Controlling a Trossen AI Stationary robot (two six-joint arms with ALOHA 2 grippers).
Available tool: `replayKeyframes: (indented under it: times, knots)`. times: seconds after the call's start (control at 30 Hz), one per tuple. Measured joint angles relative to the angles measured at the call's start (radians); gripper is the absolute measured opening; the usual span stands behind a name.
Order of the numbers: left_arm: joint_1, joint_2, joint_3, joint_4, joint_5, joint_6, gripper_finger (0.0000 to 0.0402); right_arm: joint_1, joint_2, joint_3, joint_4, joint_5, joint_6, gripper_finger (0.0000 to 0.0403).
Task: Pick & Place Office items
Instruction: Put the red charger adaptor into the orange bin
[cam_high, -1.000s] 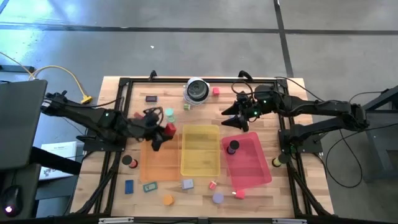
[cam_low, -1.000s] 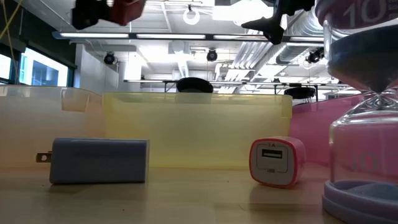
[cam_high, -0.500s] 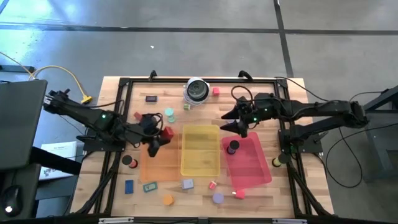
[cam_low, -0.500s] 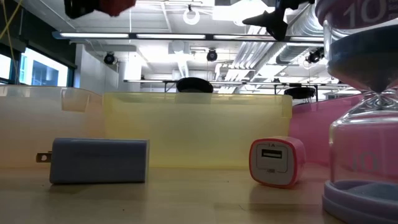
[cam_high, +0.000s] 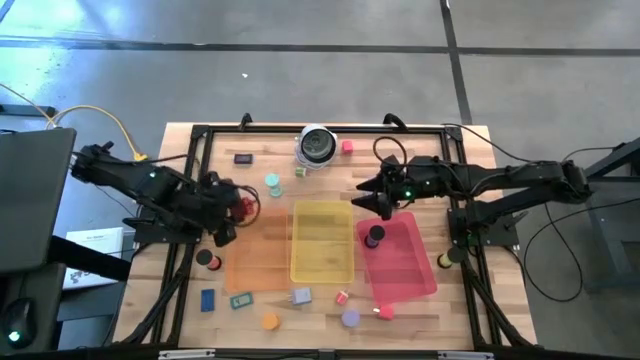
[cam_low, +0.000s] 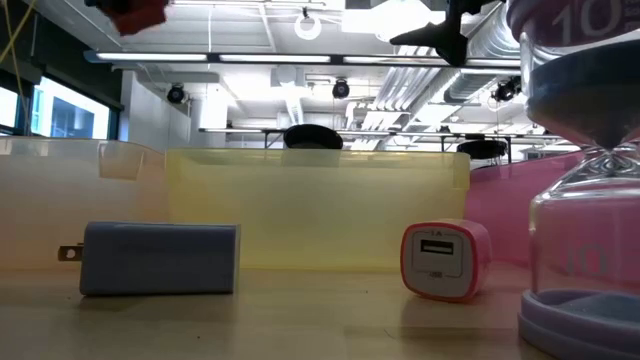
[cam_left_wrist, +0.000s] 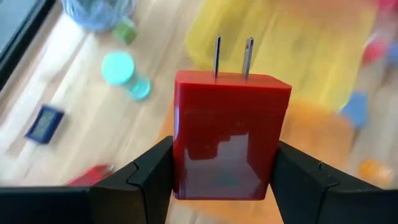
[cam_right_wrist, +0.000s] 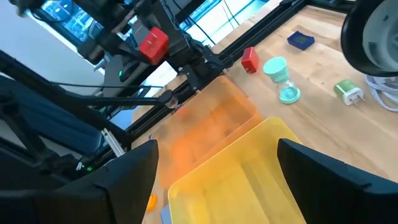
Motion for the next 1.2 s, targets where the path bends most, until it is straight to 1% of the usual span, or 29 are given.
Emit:
replayKeyframes:
  times: [0.17,0.33,0.43,0.5,0.6,0.67,0.87,1.03,1.2]
  knots:
    - [0.0,0.107,0.0,-0.068,0.028,0.092,0.0209,0.009,0.0,0.0,0.001,0.011,0.0,0.0318]
    - [0.0,0.234,0.0,-0.07,0.03,0.233,0.0209,0.008,0.0,0.0,0.001,0.077,0.001,0.0318]
    - [0.0,0.303,0.0,-0.065,0.036,0.309,0.0209,0.008,0.0,0.0,0.001,0.081,0.001,0.0318]
    - [0.008,0.331,0.0,-0.041,0.063,0.339,0.0209,0.009,0.0,0.0,0.001,0.078,0.001,0.0318]
    - [0.037,0.353,0.0,0.034,0.147,0.364,0.0209,0.018,0.0,0.0,0.001,0.079,0.001,0.0318]
    - [0.058,0.369,0.0,0.045,0.174,0.381,0.0209,0.026,0.0,0.0,0.001,0.082,0.0,0.0318]
    - [0.087,0.404,-0.005,0.052,0.179,0.411,0.0209,0.064,0.0,0.0,0.0,0.105,0.0,0.0318]
    - [0.087,0.406,-0.056,0.118,0.212,0.411,0.0209,0.09,0.0,0.0,-0.001,0.123,-0.001,0.0318]
    - [0.099,0.405,-0.098,0.15,0.215,0.399,0.0209,0.11,0.0,0.0,-0.001,0.156,-0.002,0.0318]
